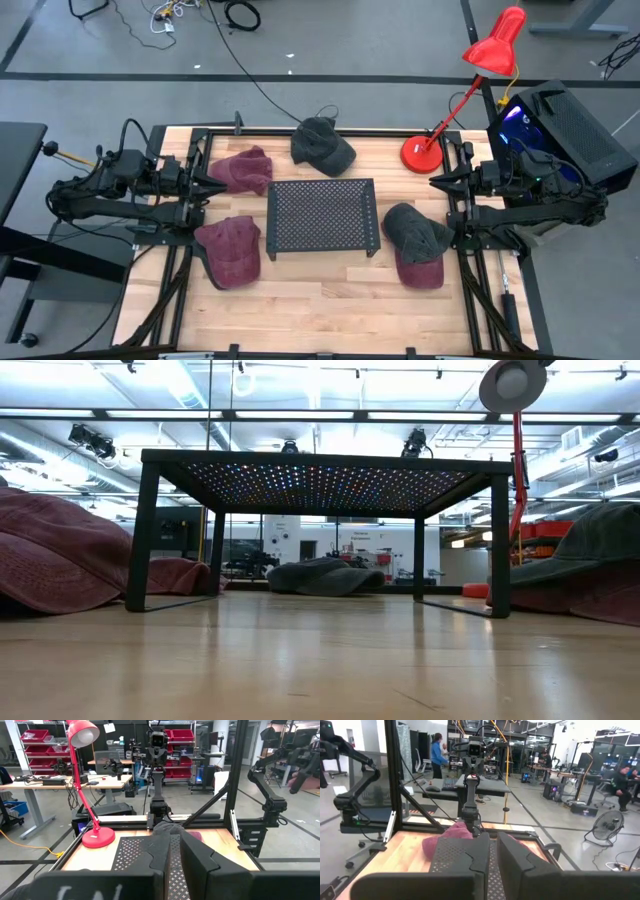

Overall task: Pick & Place hat
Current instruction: Put the bottom right black cap on the shelf

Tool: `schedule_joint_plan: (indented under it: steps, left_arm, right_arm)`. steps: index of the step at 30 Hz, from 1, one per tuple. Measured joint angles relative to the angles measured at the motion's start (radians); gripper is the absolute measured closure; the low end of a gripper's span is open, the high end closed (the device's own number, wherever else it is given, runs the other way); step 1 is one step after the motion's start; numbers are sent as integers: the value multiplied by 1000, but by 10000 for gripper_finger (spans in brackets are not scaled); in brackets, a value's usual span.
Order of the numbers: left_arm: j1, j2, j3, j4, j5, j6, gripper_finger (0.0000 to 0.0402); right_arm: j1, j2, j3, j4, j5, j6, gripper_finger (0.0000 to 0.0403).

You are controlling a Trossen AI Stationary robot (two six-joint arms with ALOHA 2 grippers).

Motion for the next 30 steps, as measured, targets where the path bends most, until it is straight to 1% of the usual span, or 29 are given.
schedule_joint_plan:
  steps: [30]
  left_arm:
    - [0, 0, 0, 0, 0, 0, 353]
  right_arm:
    - [0, 0, 0, 16, -1, 0, 364]
